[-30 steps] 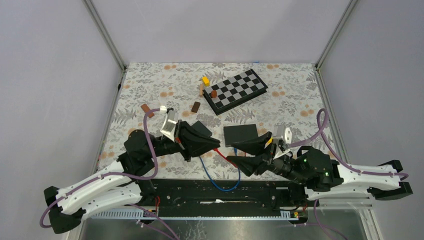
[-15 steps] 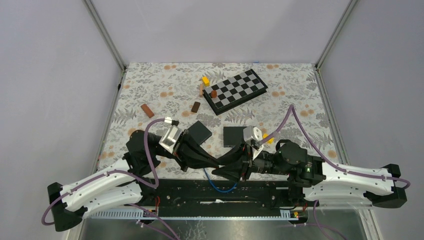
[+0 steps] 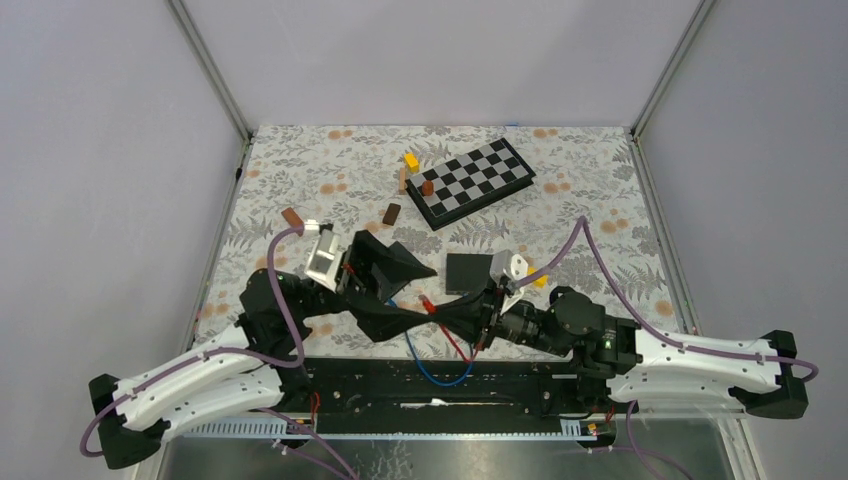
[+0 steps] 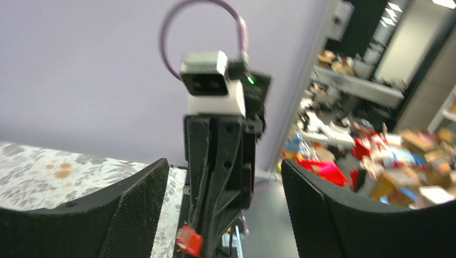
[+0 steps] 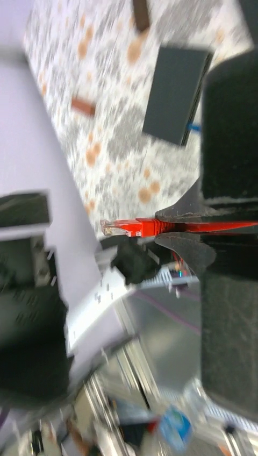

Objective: Insert the plug into the switch port
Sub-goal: Insert the connector into the switch port.

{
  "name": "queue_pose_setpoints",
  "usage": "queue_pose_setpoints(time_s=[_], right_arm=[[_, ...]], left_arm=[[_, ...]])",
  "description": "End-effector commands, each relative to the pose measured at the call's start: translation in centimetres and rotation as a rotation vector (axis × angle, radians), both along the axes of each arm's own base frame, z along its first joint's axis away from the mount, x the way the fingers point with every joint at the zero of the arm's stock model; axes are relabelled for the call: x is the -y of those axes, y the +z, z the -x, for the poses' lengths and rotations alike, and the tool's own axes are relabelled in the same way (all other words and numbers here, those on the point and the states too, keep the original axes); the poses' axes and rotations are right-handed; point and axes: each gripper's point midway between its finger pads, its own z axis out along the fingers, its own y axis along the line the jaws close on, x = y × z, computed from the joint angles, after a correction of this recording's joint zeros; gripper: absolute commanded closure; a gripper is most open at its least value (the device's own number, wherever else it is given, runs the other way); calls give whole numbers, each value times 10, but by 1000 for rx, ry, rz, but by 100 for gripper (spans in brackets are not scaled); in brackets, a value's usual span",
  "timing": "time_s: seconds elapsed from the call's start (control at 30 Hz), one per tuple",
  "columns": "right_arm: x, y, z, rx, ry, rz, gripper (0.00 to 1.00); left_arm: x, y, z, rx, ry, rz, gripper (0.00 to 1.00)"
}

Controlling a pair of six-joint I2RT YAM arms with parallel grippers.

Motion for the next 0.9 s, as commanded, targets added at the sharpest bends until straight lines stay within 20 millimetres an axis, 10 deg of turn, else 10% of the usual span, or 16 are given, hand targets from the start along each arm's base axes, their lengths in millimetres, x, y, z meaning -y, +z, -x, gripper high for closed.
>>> queue_pose_setpoints(time_s=[0.0, 0.33, 0.87], right_arm=[[37, 4, -71, 73, -431, -56, 100], [66, -14, -120, 184, -783, 0, 100], [54, -21, -114, 175, -719, -3, 100]], left_arm=[[-14, 18, -52, -201, 278, 115, 21], [-11, -26, -121, -523, 562, 79, 20], [21, -50, -135, -569, 555, -13, 42]])
